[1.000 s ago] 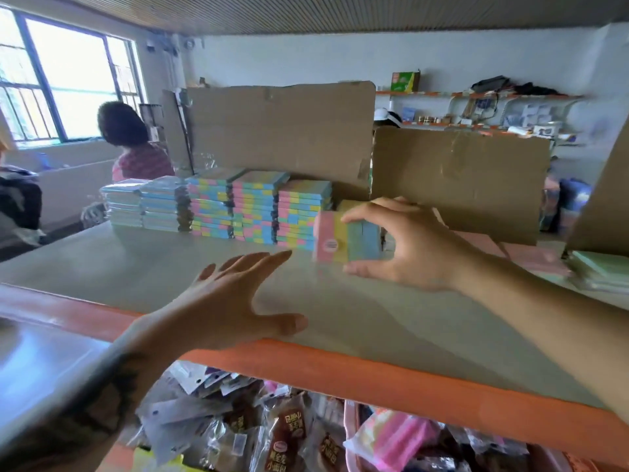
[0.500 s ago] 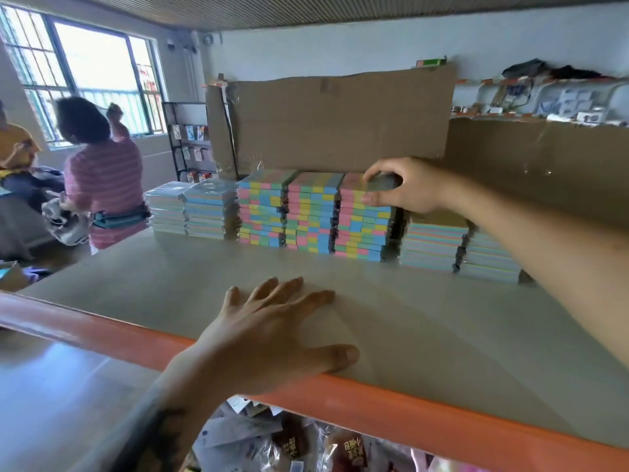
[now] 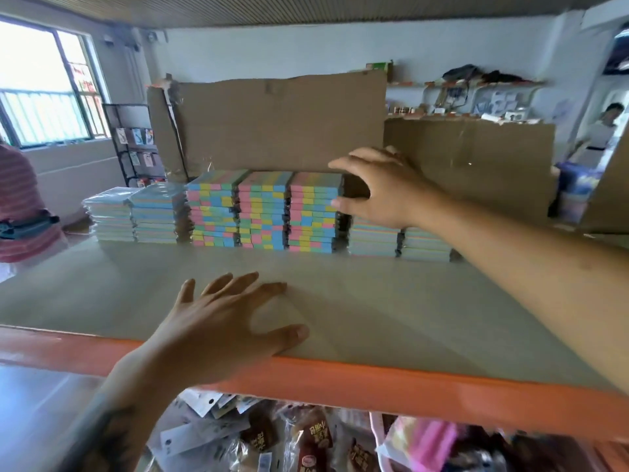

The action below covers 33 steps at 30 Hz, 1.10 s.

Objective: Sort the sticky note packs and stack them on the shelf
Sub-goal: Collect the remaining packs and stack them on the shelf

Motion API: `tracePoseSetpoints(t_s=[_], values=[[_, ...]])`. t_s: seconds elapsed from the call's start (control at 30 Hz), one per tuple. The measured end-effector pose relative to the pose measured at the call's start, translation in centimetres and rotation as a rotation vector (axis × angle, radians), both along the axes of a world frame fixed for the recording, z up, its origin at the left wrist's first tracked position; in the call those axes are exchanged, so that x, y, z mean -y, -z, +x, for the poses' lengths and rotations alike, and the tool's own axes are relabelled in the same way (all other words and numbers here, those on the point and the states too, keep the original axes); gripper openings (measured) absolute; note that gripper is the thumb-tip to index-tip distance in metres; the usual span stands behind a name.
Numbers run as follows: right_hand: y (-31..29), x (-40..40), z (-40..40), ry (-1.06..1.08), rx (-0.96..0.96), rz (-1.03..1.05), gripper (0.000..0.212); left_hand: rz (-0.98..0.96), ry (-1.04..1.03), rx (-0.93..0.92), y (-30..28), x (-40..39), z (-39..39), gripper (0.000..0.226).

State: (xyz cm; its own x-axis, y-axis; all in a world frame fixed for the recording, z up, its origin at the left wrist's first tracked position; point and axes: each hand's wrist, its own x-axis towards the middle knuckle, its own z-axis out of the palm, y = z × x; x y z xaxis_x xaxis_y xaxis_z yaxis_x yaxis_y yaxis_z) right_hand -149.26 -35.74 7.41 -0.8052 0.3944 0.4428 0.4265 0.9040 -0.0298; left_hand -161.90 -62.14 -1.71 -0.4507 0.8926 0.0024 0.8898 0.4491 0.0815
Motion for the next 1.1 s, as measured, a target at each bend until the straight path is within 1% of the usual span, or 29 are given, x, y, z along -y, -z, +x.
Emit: tracePoseSetpoints(t_s=[0.1, 0.2, 0.3, 0.43, 0.67, 0.73, 0.8, 0.9, 1.0, 1.1], values=[[1.3, 1.5, 4.9, 0.019, 0.067, 0.046, 0.068, 0.080, -0.025, -0.043, -0.4, -0.5, 2.2, 0.100], [3.2, 1.5, 10.8, 0.046, 0.129, 0.038, 0.072, 0.116, -0.012, -0.068, -0.7, -1.5, 6.6, 0.100], [5.0, 1.4, 17.6, 0.077, 0.198, 0.043, 0.085, 0.122, 0.029, -0.062, -0.7, -3.2, 12.0, 0.098], [6.2, 0.8, 27.3, 0.091, 0.192, 0.025, 0.075, 0.177, 0.080, -0.041, -0.9, -6.1, 20.3, 0.096], [7.2, -2.0, 45.3, 0.232, 0.219, -0.058, 0.082, 0.223, 0.250, 0.000, -0.4, -12.9, 36.0, 0.099], [7.5, -2.8, 50.1, 0.290, 0.218, -0.074, 0.080, 0.227, 0.309, 0.029, -0.3, -14.9, 40.3, 0.104], [7.7, -3.7, 54.3, 0.353, 0.216, -0.111, 0.078, 0.212, 0.364, 0.059, -0.4, -16.8, 44.3, 0.103], [8.1, -4.6, 60.2, 0.431, 0.185, -0.136, 0.075, 0.173, 0.446, 0.078, -1.0, -20.0, 49.5, 0.090], [8.6, -5.6, 65.4, 0.495, 0.096, -0.179, 0.078, 0.144, 0.509, 0.101, -1.6, -23.3, 54.0, 0.078], [9.4, -6.9, 69.6, 0.576, 0.017, -0.202, 0.082, 0.099, 0.581, 0.096, -2.0, -27.1, 57.6, 0.073]])
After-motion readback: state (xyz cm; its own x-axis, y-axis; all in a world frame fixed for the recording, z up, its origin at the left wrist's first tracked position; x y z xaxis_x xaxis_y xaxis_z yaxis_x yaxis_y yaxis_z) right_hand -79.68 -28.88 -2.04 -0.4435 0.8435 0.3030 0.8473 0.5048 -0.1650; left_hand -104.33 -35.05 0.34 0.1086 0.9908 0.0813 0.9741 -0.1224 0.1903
